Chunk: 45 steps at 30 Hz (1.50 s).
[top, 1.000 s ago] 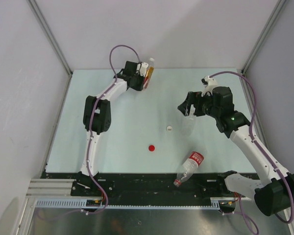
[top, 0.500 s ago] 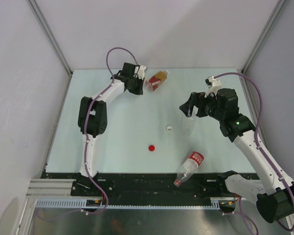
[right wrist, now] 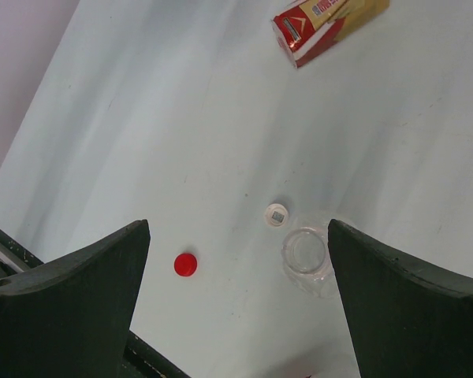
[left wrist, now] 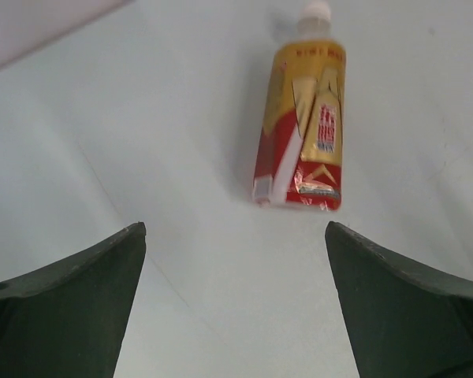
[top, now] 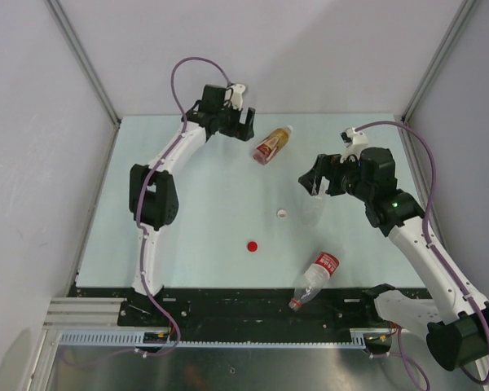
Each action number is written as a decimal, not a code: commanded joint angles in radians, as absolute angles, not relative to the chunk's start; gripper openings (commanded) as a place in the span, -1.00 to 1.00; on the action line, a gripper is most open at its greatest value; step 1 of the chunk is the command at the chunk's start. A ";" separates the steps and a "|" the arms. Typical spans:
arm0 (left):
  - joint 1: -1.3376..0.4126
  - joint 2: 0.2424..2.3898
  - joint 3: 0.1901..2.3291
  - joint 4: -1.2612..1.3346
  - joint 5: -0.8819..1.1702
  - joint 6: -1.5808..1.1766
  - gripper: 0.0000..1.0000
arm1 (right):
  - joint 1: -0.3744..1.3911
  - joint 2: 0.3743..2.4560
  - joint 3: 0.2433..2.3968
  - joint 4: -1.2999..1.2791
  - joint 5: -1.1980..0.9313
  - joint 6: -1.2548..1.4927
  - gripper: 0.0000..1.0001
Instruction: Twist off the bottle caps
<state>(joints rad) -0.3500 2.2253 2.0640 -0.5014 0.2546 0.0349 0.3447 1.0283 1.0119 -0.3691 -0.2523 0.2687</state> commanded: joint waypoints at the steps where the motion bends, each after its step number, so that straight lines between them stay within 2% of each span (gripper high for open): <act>1: -0.394 2.314 2.203 -0.487 0.260 0.037 0.99 | 0.339 1.026 1.008 -0.345 -0.264 0.271 0.99; 13: -0.488 2.554 2.410 -0.485 0.295 -0.018 0.99 | 0.332 1.018 1.009 -0.363 -0.247 0.266 0.99; 22: -0.559 2.575 2.343 -0.488 0.129 -0.002 0.98 | 0.325 1.013 1.007 -0.379 -0.234 0.255 0.99; 24: -0.561 2.566 2.316 -0.488 0.116 -0.002 0.88 | 0.325 1.012 1.007 -0.379 -0.235 0.254 0.99; 31: -0.561 2.498 2.234 -0.486 0.105 -0.002 0.21 | 0.323 0.995 1.005 -0.382 -0.250 0.266 0.99; 35: -0.561 2.415 2.147 -0.484 0.109 -0.002 -0.08 | 0.324 0.976 1.004 -0.389 -0.251 0.271 0.99; 39: -0.563 2.283 2.007 -0.470 0.121 -0.002 -0.16 | 0.323 0.964 1.002 -0.387 -0.266 0.285 0.99; 45: -0.564 1.995 1.654 -0.360 0.127 -0.007 -0.20 | 0.323 0.964 1.003 -0.356 -0.314 0.320 0.99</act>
<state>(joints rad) -0.5659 2.2337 1.8103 -0.4480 0.1303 -0.0017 0.3256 0.9791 1.0019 -0.3908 -0.2676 0.2882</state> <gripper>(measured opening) 0.758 0.993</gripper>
